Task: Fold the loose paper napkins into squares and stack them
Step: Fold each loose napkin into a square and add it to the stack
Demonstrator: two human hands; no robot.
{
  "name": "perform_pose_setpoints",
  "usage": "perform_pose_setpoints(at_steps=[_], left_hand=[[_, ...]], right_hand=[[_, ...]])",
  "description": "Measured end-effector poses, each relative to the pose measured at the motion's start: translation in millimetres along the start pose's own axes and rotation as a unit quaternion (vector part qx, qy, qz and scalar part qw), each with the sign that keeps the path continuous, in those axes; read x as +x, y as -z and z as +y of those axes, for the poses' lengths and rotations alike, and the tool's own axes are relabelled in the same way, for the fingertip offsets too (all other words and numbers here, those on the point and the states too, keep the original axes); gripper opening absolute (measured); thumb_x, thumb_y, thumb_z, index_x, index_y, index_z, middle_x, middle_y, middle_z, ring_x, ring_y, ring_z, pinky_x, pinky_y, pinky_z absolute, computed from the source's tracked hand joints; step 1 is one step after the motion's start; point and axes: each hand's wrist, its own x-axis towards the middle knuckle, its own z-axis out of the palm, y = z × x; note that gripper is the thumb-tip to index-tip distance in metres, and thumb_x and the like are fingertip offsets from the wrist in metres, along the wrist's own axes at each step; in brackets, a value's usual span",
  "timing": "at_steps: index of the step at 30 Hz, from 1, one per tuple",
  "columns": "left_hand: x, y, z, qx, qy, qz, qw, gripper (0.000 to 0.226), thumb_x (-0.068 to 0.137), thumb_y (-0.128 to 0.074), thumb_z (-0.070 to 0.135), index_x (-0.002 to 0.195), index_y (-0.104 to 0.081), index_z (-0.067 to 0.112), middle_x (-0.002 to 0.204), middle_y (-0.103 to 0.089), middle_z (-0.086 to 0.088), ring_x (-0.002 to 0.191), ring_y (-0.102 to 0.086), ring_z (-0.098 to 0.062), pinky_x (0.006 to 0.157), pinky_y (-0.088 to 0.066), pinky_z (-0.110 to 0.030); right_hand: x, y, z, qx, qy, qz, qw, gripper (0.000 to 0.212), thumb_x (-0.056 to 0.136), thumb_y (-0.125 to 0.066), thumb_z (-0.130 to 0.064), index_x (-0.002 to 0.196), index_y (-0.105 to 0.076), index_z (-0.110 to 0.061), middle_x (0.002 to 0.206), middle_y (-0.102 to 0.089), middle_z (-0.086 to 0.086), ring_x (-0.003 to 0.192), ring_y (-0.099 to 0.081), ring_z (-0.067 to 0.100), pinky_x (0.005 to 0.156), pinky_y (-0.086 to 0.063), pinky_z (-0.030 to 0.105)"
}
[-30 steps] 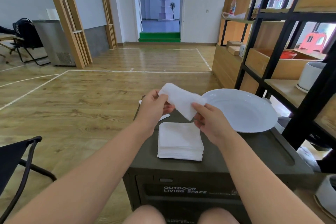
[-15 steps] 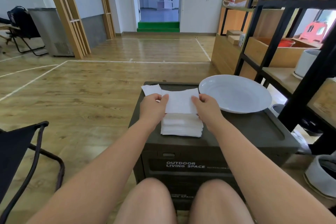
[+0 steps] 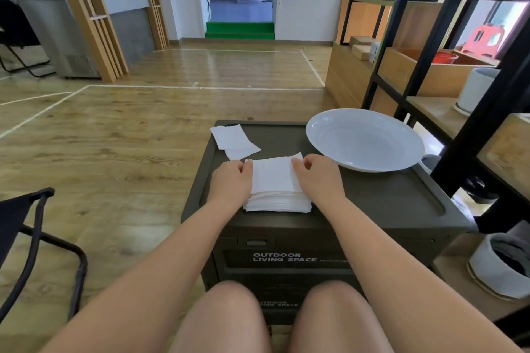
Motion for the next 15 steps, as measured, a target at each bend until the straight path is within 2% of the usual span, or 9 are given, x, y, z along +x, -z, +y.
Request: perform_pose_setpoints(at_steps=[4,8,10,13,15], left_hand=[[2,-3,-8,0.039,-0.002,-0.011,0.999,0.048,0.099,-0.04,0.032,0.055,-0.033,0.014,0.051,-0.032,0.001,0.047,-0.031,-0.012,0.047,-0.022,-0.027],[11,-1,-16,0.11,-0.006,-0.032,0.993,0.041,0.092,-0.05,0.038,0.06,-0.046,0.013,0.051,-0.042,0.002,0.047,-0.041,-0.014,0.046,-0.03,-0.027],[24,7,-20,0.118,-0.027,0.001,0.993,0.037,0.087,-0.057,0.04,0.061,-0.048,0.015,0.053,-0.047,0.006,0.048,-0.044,-0.012,0.046,-0.03,-0.026],[52,24,-24,0.128,-0.061,0.053,0.988,0.008,0.084,-0.058,0.018,0.091,-0.053,0.017,0.084,-0.059,0.003,0.072,-0.05,-0.015,0.052,-0.03,-0.026],[71,28,-32,0.22,-0.109,0.017,0.969,0.039,0.079,-0.051,0.001,0.116,-0.046,0.015,0.112,-0.054,-0.004,0.095,-0.047,-0.023,0.062,-0.034,-0.03]], right_hand=[[2,-5,-1,0.002,-0.004,0.005,1.0,0.035,0.093,-0.051,-0.037,0.064,-0.049,-0.017,0.063,-0.049,-0.001,0.057,-0.044,0.009,0.051,-0.029,0.02],[-4,-14,6,0.025,-0.042,0.022,0.999,0.026,0.085,-0.056,-0.036,0.068,-0.047,-0.019,0.068,-0.051,-0.004,0.061,-0.045,0.008,0.05,-0.029,0.023],[-5,-18,8,0.045,-0.052,0.029,0.997,0.025,0.084,-0.057,-0.036,0.071,-0.046,-0.019,0.068,-0.052,-0.005,0.062,-0.046,0.008,0.05,-0.03,0.024],[-4,-21,7,0.069,-0.066,0.027,0.995,0.024,0.083,-0.058,-0.036,0.072,-0.045,-0.019,0.069,-0.051,-0.005,0.062,-0.046,0.009,0.05,-0.031,0.025],[-3,-21,8,0.085,-0.076,0.03,0.993,0.026,0.082,-0.06,-0.037,0.072,-0.045,-0.018,0.067,-0.049,-0.006,0.061,-0.044,0.009,0.05,-0.03,0.025]])
